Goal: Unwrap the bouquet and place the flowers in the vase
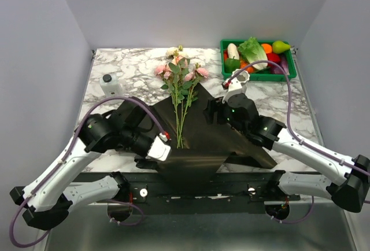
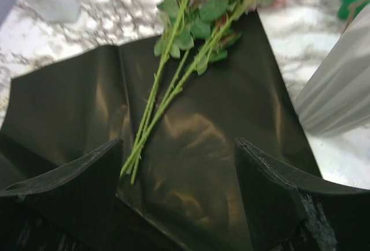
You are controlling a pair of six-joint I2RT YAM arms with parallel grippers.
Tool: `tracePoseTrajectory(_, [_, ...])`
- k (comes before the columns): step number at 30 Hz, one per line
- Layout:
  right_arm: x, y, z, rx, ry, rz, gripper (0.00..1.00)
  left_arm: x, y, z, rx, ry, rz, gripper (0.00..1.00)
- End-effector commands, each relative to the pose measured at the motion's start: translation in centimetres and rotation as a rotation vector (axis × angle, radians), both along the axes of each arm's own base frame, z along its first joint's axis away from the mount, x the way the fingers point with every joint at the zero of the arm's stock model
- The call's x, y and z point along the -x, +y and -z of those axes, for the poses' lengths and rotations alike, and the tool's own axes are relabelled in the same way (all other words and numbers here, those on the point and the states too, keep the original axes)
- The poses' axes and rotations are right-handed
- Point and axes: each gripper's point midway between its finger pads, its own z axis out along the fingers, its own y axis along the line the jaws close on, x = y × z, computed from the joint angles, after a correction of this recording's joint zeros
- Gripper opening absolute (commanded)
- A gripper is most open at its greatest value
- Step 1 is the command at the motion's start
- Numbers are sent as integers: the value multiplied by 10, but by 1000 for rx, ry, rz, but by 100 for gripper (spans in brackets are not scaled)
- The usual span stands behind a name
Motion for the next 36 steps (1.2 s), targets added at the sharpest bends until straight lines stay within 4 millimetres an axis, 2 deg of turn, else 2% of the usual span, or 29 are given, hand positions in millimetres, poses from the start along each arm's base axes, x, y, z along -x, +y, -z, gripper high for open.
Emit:
tracePoseTrajectory(1, [18,11,36,40,101,-47,84,24,22,-39,25,-2,-16,69])
tracePoseTrajectory(2, [23,13,42,48,119,-56,84,22,19,-58,74,-33,-33,70])
tracePoseTrajectory(3, [29,12,57,79,150,-63,84,21,17,-67,88,-4,-77,71])
tracePoseTrajectory(5, [44,20,69,90,186,-93,83,3,6,-92,151,-49,-163,72])
tracePoseTrajectory(6, [51,21,74,100,203,-102,83,-3,5,-97,153,-63,-194,73])
tracePoseTrajectory(9, [65,25,76,89,223,-120,83,-36,2,-102,103,-110,-344,74])
tracePoseTrajectory(10, [62,23,70,80,210,-101,83,-45,1,-102,90,-116,-386,75])
tracePoseTrajectory(11, [59,22,66,80,201,-83,83,-62,1,-93,36,-109,-464,74])
tracePoseTrajectory(12, [55,20,63,100,193,-60,84,-70,1,-89,17,-98,-497,74])
tracePoseTrajectory(13, [47,18,58,119,173,-31,84,-76,0,-83,2,-78,-519,74])
tracePoseTrajectory(14, [35,29,49,142,161,-25,84,-87,-1,-73,-16,-46,-550,74])
tracePoseTrajectory(16, [22,35,48,191,172,1,84,-116,6,-68,16,22,-656,74])
tracePoseTrajectory(17, [11,53,46,209,169,-14,84,-130,9,-58,-3,70,-701,74])
tracePoseTrajectory(18, [5,62,44,207,163,-23,84,-148,20,-56,7,120,-789,74])
tracePoseTrajectory(20, [-12,77,46,197,170,-39,82,-169,28,-45,-10,195,-856,74])
tracePoseTrajectory(21, [-26,91,50,186,182,-42,80,-178,35,-42,-11,228,-912,74])
tracePoseTrajectory(23, [-47,98,56,157,216,-38,75,-200,53,-25,-21,237,-1019,74])
tracePoseTrajectory(24, [-62,109,65,159,228,-33,70,-203,56,-20,-22,242,-1035,74])
tracePoseTrajectory(25, [-72,110,68,156,236,-22,67,-206,63,-14,-28,243,-1065,74])
tracePoseTrajectory(30, [-107,135,88,193,227,-27,55,-198,71,7,-52,260,-1104,74])
tracePoseTrajectory(31, [-114,138,106,216,249,-23,53,-198,73,9,-61,257,-1116,74])
tracePoseTrajectory(32, [-123,143,101,198,239,-19,52,-198,78,14,-76,245,-1143,74])
tracePoseTrajectory(36, [-145,153,112,178,246,-11,48,-196,84,24,-98,229,-1173,74])
